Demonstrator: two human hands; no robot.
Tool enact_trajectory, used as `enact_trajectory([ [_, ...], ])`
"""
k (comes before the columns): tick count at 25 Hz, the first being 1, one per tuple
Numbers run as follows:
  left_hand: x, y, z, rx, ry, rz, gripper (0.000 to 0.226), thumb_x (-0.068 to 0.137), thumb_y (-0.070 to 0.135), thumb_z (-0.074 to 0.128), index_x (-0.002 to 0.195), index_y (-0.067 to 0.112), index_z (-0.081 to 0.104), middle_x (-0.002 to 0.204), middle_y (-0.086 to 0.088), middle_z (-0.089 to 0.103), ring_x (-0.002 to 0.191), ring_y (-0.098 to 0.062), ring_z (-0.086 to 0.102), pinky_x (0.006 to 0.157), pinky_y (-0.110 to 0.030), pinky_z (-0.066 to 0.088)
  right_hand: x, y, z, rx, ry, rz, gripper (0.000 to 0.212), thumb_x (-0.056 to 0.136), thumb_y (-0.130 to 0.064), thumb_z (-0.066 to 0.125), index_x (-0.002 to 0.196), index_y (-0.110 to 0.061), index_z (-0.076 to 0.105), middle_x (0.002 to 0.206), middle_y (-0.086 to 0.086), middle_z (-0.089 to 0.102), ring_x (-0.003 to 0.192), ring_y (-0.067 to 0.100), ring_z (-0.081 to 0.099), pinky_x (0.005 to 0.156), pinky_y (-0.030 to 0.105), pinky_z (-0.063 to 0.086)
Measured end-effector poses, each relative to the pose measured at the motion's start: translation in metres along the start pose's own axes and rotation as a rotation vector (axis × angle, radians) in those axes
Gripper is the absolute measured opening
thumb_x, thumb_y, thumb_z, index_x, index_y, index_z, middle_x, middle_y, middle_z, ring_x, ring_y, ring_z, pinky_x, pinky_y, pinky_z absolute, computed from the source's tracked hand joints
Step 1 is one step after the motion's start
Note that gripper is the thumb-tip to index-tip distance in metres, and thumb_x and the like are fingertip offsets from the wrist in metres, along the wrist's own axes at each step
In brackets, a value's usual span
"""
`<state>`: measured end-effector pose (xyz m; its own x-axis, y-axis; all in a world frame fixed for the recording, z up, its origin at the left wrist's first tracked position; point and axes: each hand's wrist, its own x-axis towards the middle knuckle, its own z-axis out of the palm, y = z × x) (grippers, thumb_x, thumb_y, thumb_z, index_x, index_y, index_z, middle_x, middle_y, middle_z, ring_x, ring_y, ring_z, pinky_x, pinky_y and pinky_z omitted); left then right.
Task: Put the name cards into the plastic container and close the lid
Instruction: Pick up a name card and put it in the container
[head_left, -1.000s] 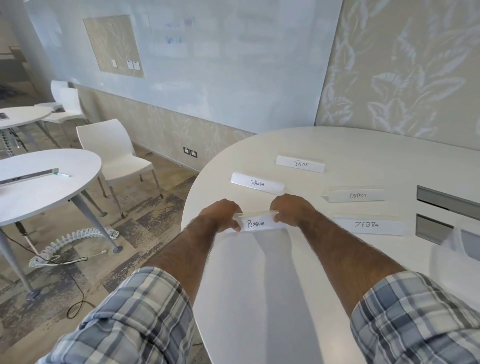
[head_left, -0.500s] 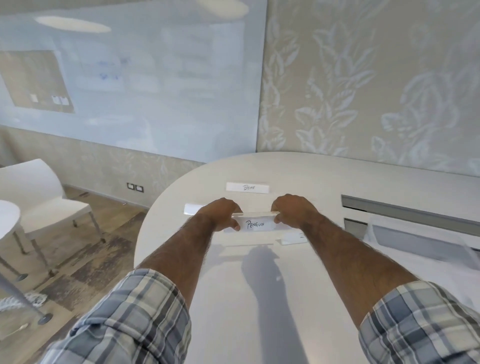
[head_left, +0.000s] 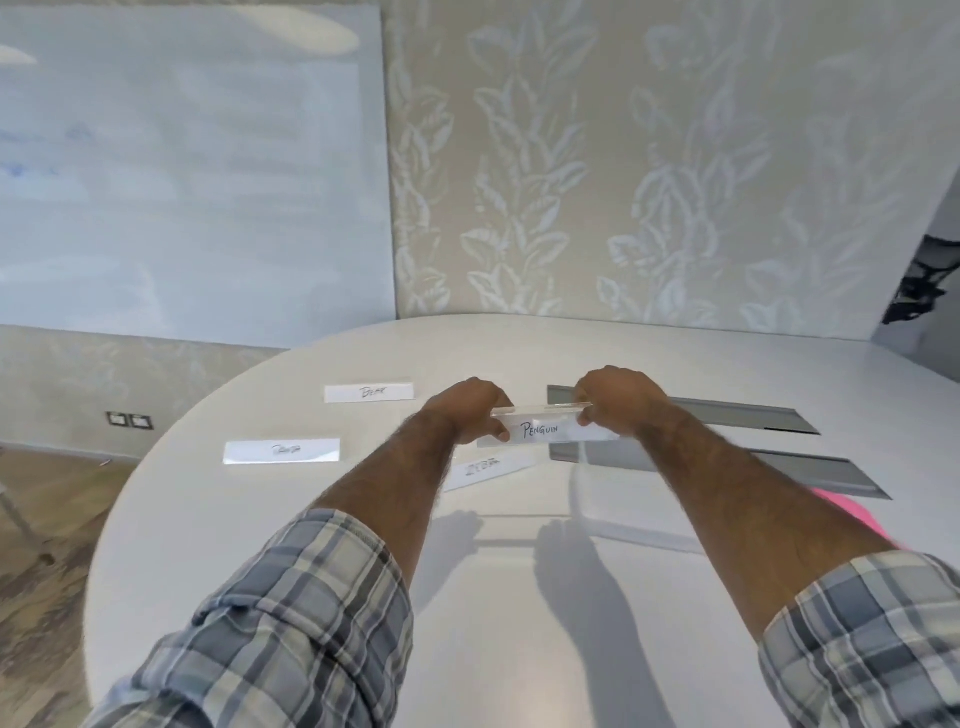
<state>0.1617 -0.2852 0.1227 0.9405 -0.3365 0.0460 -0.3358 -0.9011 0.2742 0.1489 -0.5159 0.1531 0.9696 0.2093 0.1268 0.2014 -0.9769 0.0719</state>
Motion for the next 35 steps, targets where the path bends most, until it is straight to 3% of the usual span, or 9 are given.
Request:
enact_trajectory([
  [5, 0.034, 0.076, 0.021, -0.026, 0.014, 0.017, 0.041, 0.079, 0.025, 0.078, 0.118, 0.035, 0.07, 0.112, 0.001, 0.068, 0.105, -0.022, 0.062, 0.075, -0.028, 0.044, -0.026, 0.077, 0.005, 0.028, 0.019, 0.082, 0.029, 0.083, -0.029, 0.073, 0.111, -0.025, 0.068, 0.114, -0.001, 0.069, 0.103, 0.023, 0.064, 0.08, 0.03, 0.044],
  [11, 0.065, 0.137, 0.045, 0.023, 0.028, 0.015, 0.05, 0.085, 0.023, 0.075, 0.133, 0.03, 0.062, 0.132, -0.002, 0.06, 0.121, -0.026, 0.057, 0.091, -0.034, 0.045, -0.038, 0.14, 0.023, 0.041, 0.018, 0.142, 0.033, 0.082, -0.029, 0.073, 0.115, -0.024, 0.068, 0.118, 0.003, 0.068, 0.107, 0.026, 0.063, 0.086, 0.033, 0.046],
  [14, 0.08, 0.154, 0.056, 0.091, 0.011, 0.014, 0.048, 0.086, 0.016, 0.073, 0.132, 0.025, 0.062, 0.132, -0.003, 0.062, 0.119, -0.028, 0.059, 0.088, -0.035, 0.046, -0.033, 0.159, 0.034, 0.04, 0.01, 0.142, 0.031, 0.082, -0.027, 0.074, 0.112, -0.024, 0.069, 0.116, 0.003, 0.068, 0.106, 0.027, 0.063, 0.084, 0.033, 0.046],
  [16, 0.09, 0.16, 0.065, 0.12, -0.015, 0.01, 0.045, 0.086, 0.01, 0.07, 0.128, 0.023, 0.064, 0.127, -0.003, 0.064, 0.112, -0.029, 0.063, 0.08, -0.033, 0.044, -0.026, 0.167, 0.042, 0.038, -0.005, 0.133, 0.03, 0.081, -0.027, 0.075, 0.11, -0.024, 0.07, 0.115, 0.002, 0.069, 0.105, 0.027, 0.064, 0.083, 0.032, 0.046],
  [20, 0.106, 0.161, 0.083, 0.166, -0.035, -0.007, 0.043, 0.085, 0.004, 0.066, 0.125, 0.018, 0.064, 0.122, -0.002, 0.066, 0.113, -0.029, 0.062, 0.086, -0.035, 0.046, -0.011, 0.175, 0.064, 0.025, -0.03, 0.091, 0.031, 0.081, -0.026, 0.075, 0.111, -0.022, 0.069, 0.117, 0.002, 0.069, 0.11, 0.026, 0.063, 0.088, 0.034, 0.047],
  [23, 0.119, 0.157, 0.096, 0.224, -0.043, -0.022, 0.031, 0.081, 0.001, 0.064, 0.11, 0.013, 0.067, 0.109, -0.004, 0.071, 0.098, -0.03, 0.067, 0.079, -0.032, 0.049, 0.0, 0.179, 0.08, 0.026, -0.04, 0.074, 0.031, 0.082, -0.024, 0.074, 0.113, -0.021, 0.068, 0.118, 0.006, 0.067, 0.108, 0.029, 0.064, 0.087, 0.034, 0.048],
  [26, 0.13, 0.154, 0.109, 0.21, -0.063, -0.057, 0.025, 0.081, 0.003, 0.059, 0.104, 0.009, 0.068, 0.099, -0.004, 0.075, 0.094, -0.03, 0.068, 0.082, -0.033, 0.051, 0.01, 0.183, 0.096, 0.014, -0.074, 0.051, 0.03, 0.084, -0.022, 0.072, 0.113, -0.018, 0.068, 0.119, 0.006, 0.067, 0.109, 0.029, 0.063, 0.087, 0.035, 0.048],
  [29, 0.137, 0.153, 0.117, 0.242, -0.08, -0.041, 0.026, 0.086, 0.006, 0.062, 0.111, 0.008, 0.068, 0.106, -0.006, 0.073, 0.101, -0.032, 0.067, 0.089, -0.039, 0.053, 0.016, 0.188, 0.108, 0.017, -0.099, 0.038, 0.029, 0.086, -0.019, 0.07, 0.114, -0.017, 0.066, 0.12, 0.005, 0.066, 0.111, 0.028, 0.061, 0.088, 0.034, 0.047],
  [35, 0.152, 0.154, 0.131, 0.344, -0.172, -0.011, 0.038, 0.085, 0.011, 0.072, 0.122, 0.012, 0.064, 0.123, -0.009, 0.065, 0.109, -0.032, 0.063, 0.085, -0.038, 0.05, 0.024, 0.194, 0.124, -0.022, -0.145, -0.006, 0.029, 0.087, -0.018, 0.069, 0.116, -0.014, 0.065, 0.12, 0.008, 0.065, 0.109, 0.029, 0.062, 0.088, 0.036, 0.049],
])
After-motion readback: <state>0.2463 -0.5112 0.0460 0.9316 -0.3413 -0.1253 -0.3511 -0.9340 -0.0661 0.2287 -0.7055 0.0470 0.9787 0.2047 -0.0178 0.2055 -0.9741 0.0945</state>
